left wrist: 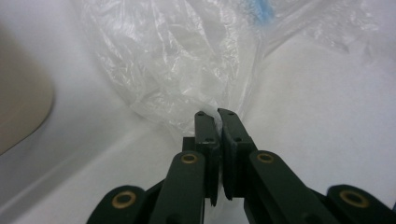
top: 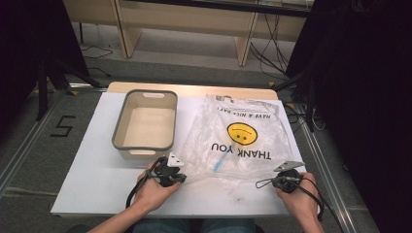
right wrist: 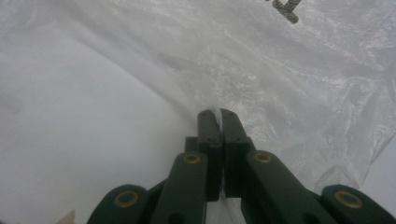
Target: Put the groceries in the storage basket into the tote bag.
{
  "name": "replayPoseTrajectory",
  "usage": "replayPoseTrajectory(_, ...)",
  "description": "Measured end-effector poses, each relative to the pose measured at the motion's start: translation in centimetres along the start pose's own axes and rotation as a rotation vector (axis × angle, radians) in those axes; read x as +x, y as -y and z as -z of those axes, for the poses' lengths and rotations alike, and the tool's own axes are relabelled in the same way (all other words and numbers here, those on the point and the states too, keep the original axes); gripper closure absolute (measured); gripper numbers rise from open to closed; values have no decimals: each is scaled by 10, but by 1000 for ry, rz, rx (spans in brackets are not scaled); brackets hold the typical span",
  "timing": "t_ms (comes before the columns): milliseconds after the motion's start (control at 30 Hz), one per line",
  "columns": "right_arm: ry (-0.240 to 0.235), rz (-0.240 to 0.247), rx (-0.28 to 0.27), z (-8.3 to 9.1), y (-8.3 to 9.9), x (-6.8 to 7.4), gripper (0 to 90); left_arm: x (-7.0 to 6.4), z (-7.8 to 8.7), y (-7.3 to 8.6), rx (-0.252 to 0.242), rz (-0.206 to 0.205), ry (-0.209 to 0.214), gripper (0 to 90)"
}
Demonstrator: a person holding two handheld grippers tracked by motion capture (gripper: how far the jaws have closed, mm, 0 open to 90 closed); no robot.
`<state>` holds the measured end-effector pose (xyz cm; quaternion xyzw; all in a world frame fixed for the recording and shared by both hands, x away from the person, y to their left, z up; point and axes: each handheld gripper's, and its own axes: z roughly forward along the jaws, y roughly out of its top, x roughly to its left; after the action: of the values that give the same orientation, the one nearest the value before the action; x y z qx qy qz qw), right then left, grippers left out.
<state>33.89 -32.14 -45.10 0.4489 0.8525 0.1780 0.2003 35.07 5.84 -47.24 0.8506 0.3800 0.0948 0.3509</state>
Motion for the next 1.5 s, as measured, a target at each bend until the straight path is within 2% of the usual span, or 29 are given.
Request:
replayPoseTrajectory(100,22,-13,-25,-3,-1,-5,894,-2,-2,-1,-16,-16,10,834)
replayPoseTrajectory(233,41,-21,-49,-9,-2,-10,893,-1,-3,-2,-36,-26,-5,762)
replayPoseTrajectory(300,41,-21,-54,-11,-2,-11,890,0,-2,-1,-49,-24,-19,713)
replayPoseTrajectory(400,38,-23,-52,-11,-1,-11,870,2,4,-1,-80,-34,-52,570)
replayPoseTrajectory(467,38,-30,-59,-10,0,-11,834,3,8,-1,-96,-54,-73,447)
replayPoseTrajectory(533,34,-34,-70,-7,1,-10,789,4,13,0,-112,-51,-74,367)
replayPoseTrajectory(600,22,-48,-105,-2,2,-9,724,2,17,1,-111,-52,-79,311)
replayPoseTrajectory(667,16,-68,-163,5,3,-8,640,0,20,4,-114,-56,-80,258)
replayPoseTrajectory(767,6,-79,-269,14,1,-7,529,0,22,7,-124,-46,-53,241)
replayPoseTrajectory(867,-14,-83,-343,18,-3,-5,454,2,23,10,-123,-45,-57,239)
replayPoseTrajectory(1000,-27,-76,-370,16,-5,-1,381,5,26,12,-127,-42,-59,237)
replayPoseTrajectory(1133,-44,-80,-391,11,-4,1,359,7,25,15,-135,-44,-50,232)
replayPoseTrajectory(1500,-44,-89,-413,8,-4,3,353,10,23,17,-141,-47,-51,235)
